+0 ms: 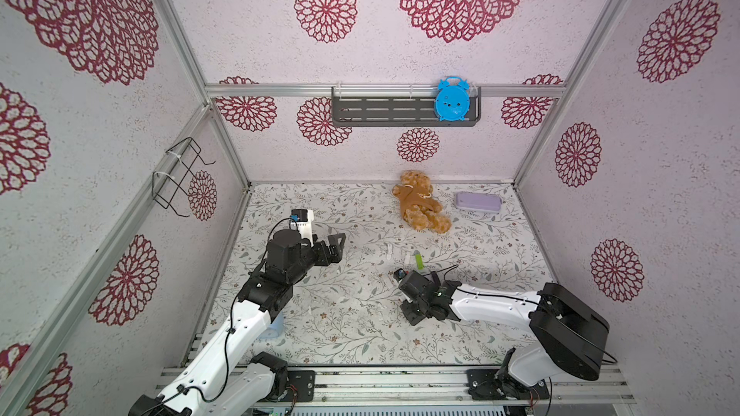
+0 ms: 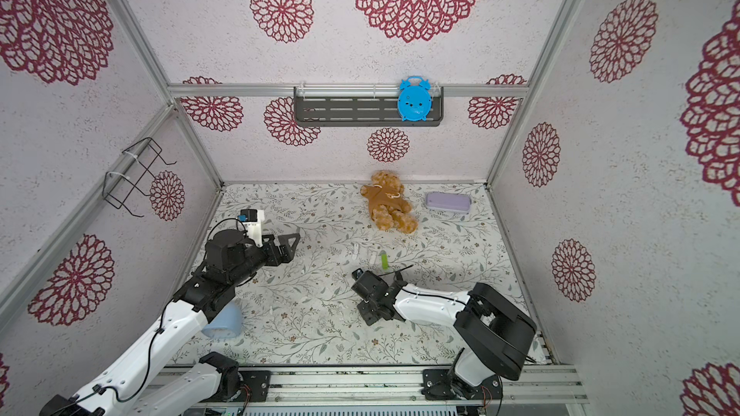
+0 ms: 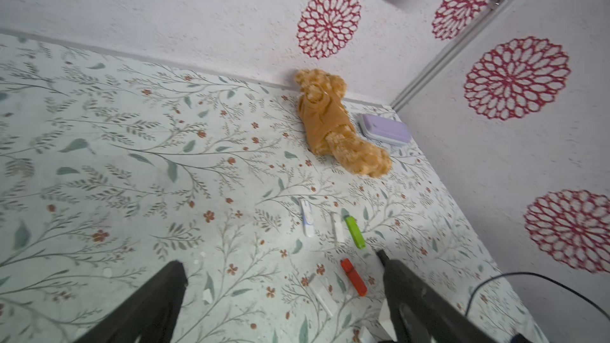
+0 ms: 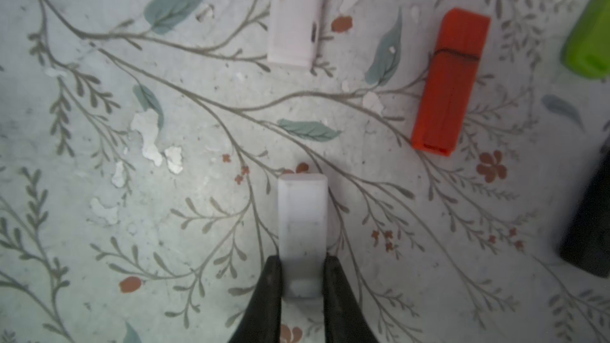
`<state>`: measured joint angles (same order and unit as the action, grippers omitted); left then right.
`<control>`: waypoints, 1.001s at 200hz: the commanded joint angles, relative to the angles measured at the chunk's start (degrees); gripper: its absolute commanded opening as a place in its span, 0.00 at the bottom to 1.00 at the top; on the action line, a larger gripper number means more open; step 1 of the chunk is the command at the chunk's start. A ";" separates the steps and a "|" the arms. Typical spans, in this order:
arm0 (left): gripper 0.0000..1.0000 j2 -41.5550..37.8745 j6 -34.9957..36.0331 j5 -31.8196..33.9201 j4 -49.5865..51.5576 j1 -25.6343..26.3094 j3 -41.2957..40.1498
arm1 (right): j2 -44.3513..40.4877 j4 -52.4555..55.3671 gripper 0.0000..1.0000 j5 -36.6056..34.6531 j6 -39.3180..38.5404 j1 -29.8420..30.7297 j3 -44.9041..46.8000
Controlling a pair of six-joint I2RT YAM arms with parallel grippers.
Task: Close the usb drive cover
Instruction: Place the USB drive at the center of the board, then reset both arms
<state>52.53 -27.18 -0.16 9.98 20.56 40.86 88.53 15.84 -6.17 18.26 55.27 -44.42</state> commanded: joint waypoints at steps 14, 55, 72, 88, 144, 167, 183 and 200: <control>0.97 -3.26 3.83 16.01 -4.39 -0.86 -4.02 | 1.00 3.34 0.38 0.02 1.36 -0.58 -2.32; 0.97 -2.65 6.04 22.77 -6.55 -3.41 -6.45 | -4.08 9.55 0.56 -3.54 -0.73 -1.64 -6.33; 0.97 -2.18 6.82 25.73 -6.55 -5.18 -6.79 | -10.71 10.06 0.59 -9.77 -1.33 -2.06 -7.34; 0.97 -1.53 8.01 27.21 -9.13 -7.26 -8.42 | -18.49 8.09 0.63 -18.99 -2.42 -3.71 -5.84; 0.97 5.64 13.53 31.48 -17.62 -12.69 -12.43 | -38.20 -18.40 0.99 -34.86 -14.39 -21.53 10.79; 0.97 10.24 17.43 30.12 -27.00 -13.77 -15.71 | -38.63 -28.14 0.99 -33.08 -14.70 -31.46 18.28; 0.97 13.76 19.52 27.57 -32.50 -14.38 -16.89 | -35.65 -32.80 0.99 -27.74 -13.89 -38.14 21.83; 0.97 18.77 20.69 26.16 -39.51 -15.20 -18.59 | -30.32 -37.92 0.99 -22.77 -13.56 -43.14 24.28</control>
<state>66.65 -10.81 28.58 -15.86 6.63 24.10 53.52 -9.76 -34.44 5.69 17.43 -22.26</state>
